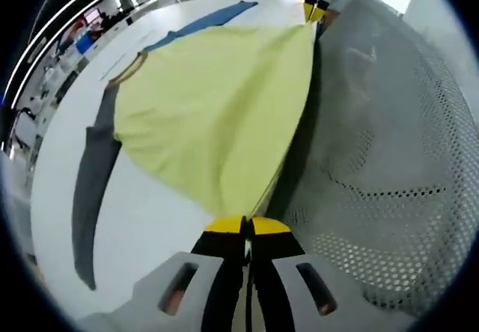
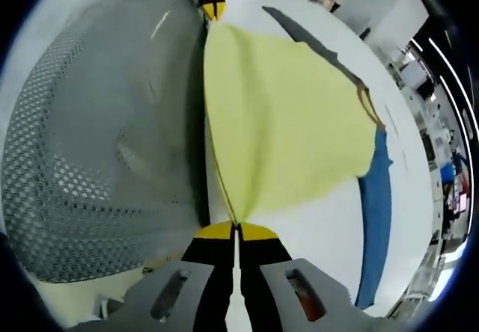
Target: Fold the garment on the visible template until the final outline fits inside the template.
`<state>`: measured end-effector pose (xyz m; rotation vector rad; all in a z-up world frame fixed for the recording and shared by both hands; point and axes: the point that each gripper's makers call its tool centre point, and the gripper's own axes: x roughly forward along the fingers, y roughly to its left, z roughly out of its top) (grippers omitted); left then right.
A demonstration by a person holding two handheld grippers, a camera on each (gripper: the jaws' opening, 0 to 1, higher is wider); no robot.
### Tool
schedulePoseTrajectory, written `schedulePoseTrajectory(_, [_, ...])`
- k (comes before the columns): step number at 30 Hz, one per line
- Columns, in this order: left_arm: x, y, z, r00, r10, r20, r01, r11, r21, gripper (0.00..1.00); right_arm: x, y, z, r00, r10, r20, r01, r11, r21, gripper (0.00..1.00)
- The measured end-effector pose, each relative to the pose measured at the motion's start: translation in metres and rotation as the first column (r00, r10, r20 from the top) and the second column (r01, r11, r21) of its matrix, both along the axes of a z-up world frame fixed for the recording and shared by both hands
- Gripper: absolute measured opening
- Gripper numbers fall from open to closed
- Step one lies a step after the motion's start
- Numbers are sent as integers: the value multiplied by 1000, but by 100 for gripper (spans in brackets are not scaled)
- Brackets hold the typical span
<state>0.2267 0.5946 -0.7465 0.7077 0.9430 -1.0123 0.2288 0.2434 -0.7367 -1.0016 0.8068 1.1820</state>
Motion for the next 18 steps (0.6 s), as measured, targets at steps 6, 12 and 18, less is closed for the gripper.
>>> schedulePoseTrajectory(6, [-4,0,-6,999,4,-40,-4,1000,-2,0,-2,-1,-5,1000,-2,-16,2,1000,-3,1])
schedulePoseTrajectory(12, [-4,0,-11,998,3,-60,-2,1000,9,0,-5,0,-13,999,-4,-33,4,1000,-9,1])
schedulePoseTrajectory(18, [-4,2,-15,997,0,-77,2,1000,23,0,-9,2,-20,999,19,-50,-21,999,-29,1])
